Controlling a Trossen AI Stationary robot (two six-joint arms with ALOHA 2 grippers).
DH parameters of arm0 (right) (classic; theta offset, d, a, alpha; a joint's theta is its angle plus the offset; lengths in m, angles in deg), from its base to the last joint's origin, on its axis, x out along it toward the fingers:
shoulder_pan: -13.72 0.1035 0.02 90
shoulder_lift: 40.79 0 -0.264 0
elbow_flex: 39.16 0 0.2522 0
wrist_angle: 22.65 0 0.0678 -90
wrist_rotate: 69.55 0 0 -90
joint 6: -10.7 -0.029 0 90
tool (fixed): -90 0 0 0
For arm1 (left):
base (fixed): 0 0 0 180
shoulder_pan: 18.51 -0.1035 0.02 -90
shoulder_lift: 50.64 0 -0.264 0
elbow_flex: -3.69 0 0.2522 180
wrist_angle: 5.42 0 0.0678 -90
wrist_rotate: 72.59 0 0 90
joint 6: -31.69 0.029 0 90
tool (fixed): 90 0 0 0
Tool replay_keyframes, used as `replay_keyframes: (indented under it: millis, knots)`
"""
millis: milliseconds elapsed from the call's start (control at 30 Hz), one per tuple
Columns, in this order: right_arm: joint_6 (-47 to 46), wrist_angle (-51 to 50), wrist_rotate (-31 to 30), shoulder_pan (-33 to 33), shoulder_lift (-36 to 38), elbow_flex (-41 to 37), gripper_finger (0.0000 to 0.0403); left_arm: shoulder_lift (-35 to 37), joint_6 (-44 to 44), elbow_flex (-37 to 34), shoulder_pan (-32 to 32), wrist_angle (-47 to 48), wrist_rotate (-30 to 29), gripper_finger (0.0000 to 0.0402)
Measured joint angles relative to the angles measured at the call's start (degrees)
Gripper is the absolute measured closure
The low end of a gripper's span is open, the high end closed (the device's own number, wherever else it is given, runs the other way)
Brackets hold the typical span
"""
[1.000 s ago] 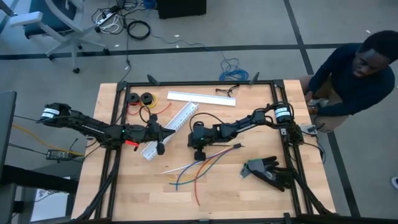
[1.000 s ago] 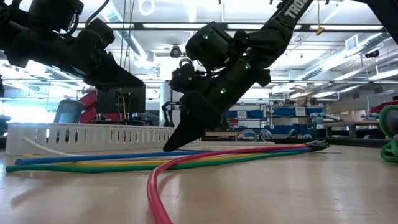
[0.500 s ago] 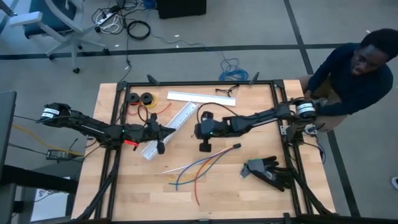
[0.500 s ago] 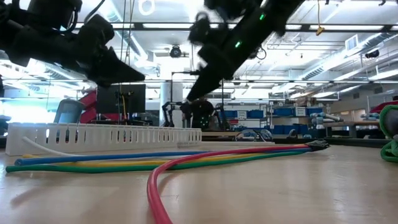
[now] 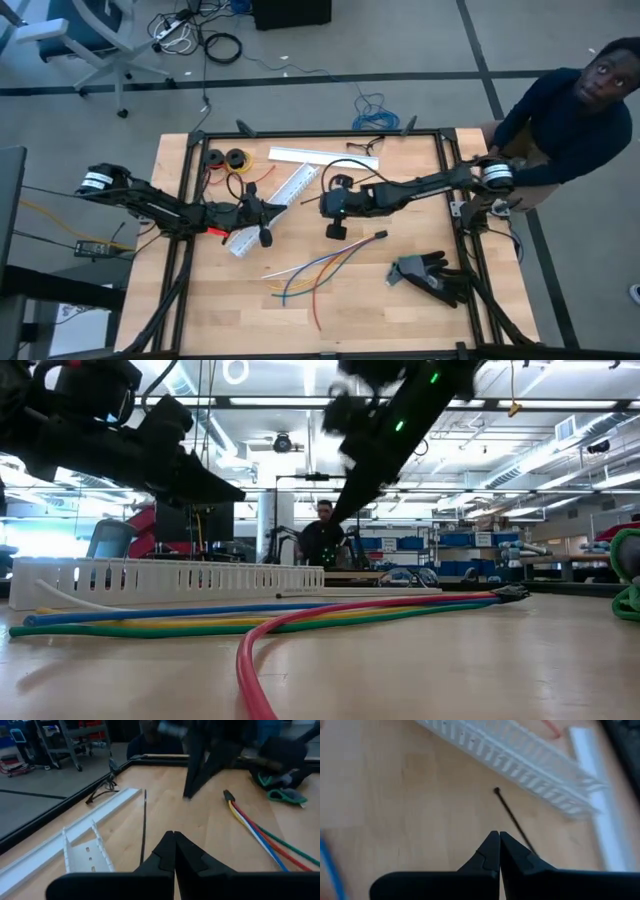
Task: Ziptie cables
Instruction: Wrap the black zip tie on the cables
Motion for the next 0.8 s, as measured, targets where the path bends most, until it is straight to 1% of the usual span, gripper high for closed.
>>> replay_keyframes:
  millis: [133,200,267,467,567,700,800]
  knots:
    - [3.1,8.0,6.6,-3.1,-7.0,0.0,0.0397,0.4,0.2,0.1,0.0,-1.5,-0.5,0.0396]
    - [5.4,13.3,10.1,-4.3,-10.1,0.0,0.0386,1.0,0.2,0.1,-0.1,-1.3,-1.1,0.0396]
    - [6.6,17.9,12.0,-5.1,-12.6,0.0,0.0369,1.2,0.2,0.1,-0.5,-0.3,-1.4,0.0396]
    - [6.7,23.8,12.5,-7.1,-15.3,0.0,0.0306,1.4,-0.2,0.1,-1.9,3.1,-1.5,0.0396]
    - [6.1,27.1,12.5,-8.1,-17.0,0.1,0.0286,1.4,-0.1,0.1,-2.5,3.1,-1.5,0.0396]
    - [4.8,31.1,12.6,-9.0,-20.8,0.5,0.0282,1.4,0.0,0.1,-3.4,3.6,-1.4,0.0396]
    - [3.9,32.0,12.5,-9.3,-22.6,1.7,0.0293,1.4,0.0,0.1,-3.7,4.6,-1.3,0.0396]
